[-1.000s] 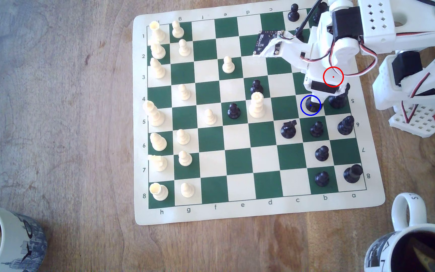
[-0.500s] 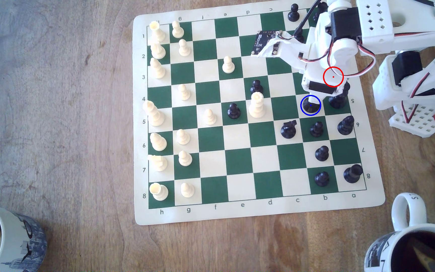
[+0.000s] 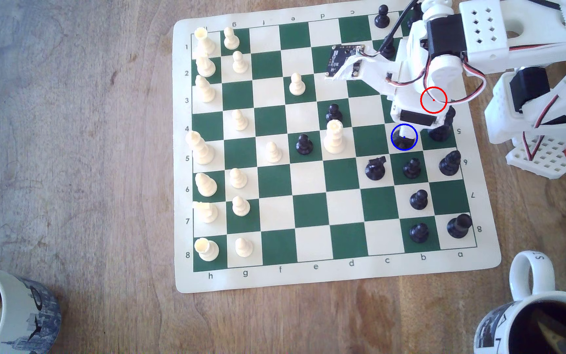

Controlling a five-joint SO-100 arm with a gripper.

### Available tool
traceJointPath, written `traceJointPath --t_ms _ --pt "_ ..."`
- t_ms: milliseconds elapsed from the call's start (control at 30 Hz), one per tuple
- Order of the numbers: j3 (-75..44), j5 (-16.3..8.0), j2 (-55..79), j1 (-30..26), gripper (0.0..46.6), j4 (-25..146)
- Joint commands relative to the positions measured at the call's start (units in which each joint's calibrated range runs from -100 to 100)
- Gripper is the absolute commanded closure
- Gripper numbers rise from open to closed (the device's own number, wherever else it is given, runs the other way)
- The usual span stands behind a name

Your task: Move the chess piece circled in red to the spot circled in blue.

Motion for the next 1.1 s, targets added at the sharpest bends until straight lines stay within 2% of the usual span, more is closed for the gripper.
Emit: traceJointPath --t_ms 0,133,233,333,400,667,800,900,1067 --pt "-0.62 -0.24 0.12 -0.34 46.3 -0.37" --pt "-0.62 -0.20 0.46 -0.50 46.3 -0.46" --pt "-0.62 -0.10 0.71 -0.66 43.8 -0.37" --pt "-0.43 -0.20 0.12 -0.11 30.1 -0.37" --pt "0.11 0.10 -1.84 0.67 26.6 -0.62" --pt "-0.89 1.27 -6.17 2.71 25.0 2.82" --pt "0.11 2.34 -11.51 4.51 24.8 5.11" --pt "0.65 2.25 -16.69 4.27 24.1 5.03" --pt "0.56 1.81 -24.25 3.72 24.3 -4.63"
